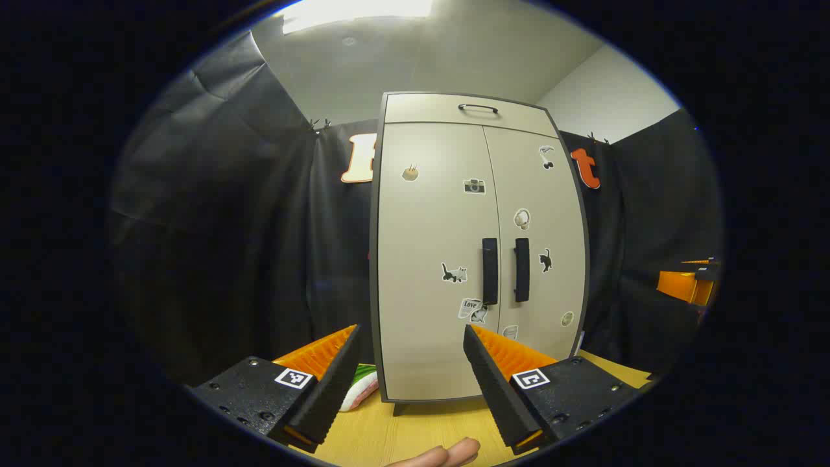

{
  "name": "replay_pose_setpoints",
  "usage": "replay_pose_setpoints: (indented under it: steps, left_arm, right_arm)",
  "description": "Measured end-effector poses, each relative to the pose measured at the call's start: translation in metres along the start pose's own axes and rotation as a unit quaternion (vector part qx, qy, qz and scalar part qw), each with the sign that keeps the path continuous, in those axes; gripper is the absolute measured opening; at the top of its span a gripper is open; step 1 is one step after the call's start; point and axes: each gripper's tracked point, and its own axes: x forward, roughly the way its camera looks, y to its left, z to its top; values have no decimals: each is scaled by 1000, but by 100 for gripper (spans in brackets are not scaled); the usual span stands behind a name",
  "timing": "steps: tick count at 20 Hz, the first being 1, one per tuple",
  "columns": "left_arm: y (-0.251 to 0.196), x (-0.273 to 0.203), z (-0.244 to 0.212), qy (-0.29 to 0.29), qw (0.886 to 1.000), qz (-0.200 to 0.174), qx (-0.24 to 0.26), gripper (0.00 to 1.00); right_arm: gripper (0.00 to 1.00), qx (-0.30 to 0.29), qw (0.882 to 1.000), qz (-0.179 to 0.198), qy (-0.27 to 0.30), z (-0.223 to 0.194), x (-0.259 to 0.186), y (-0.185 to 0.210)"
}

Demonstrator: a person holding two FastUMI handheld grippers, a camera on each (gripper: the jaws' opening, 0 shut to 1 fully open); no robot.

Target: Open the right door of the double-door shoe cabinet with the right hand, and open the left door with the left hand.

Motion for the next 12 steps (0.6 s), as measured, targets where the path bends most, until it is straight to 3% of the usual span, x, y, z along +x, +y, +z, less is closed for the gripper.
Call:
replay_pose_setpoints:
  steps: [1, 3, 4, 5, 6, 7, 9, 12]
  left_arm:
    - [-2, 0, -1, -1, 1000, -5, 5, 93]
    - [-5, 2, -2, -7, 1000, -11, 10, 96]
    - [-6, 3, -4, -5, 1000, -12, 10, 92]
    - [-6, 3, -6, -1, 1000, -13, 8, 96]
    - [-7, 4, -7, 0, 1000, -15, 5, 92]
    - [-7, 6, -6, 0, 1000, -15, 5, 96]
    - [-7, 9, -5, -4, 1000, -13, 8, 93]
    - [-10, 10, -8, 0, 1000, -19, 3, 96]
  right_arm:
    - [98, -2, 1000, 9, 5, -4, 2, 6]
    - [98, -2, 1000, 21, 15, -10, 4, 14]
    - [94, -2, 1000, 25, 17, -12, 5, 15]
    - [94, -5, 999, 27, 19, -14, 6, 18]
    - [98, -8, 999, 27, 20, -16, 7, 20]
    - [94, -10, 999, 30, 21, -17, 9, 22]
    - [94, -7, 999, 38, 25, -19, 11, 29]
    - [94, 1, 999, 46, 21, -18, 15, 35]
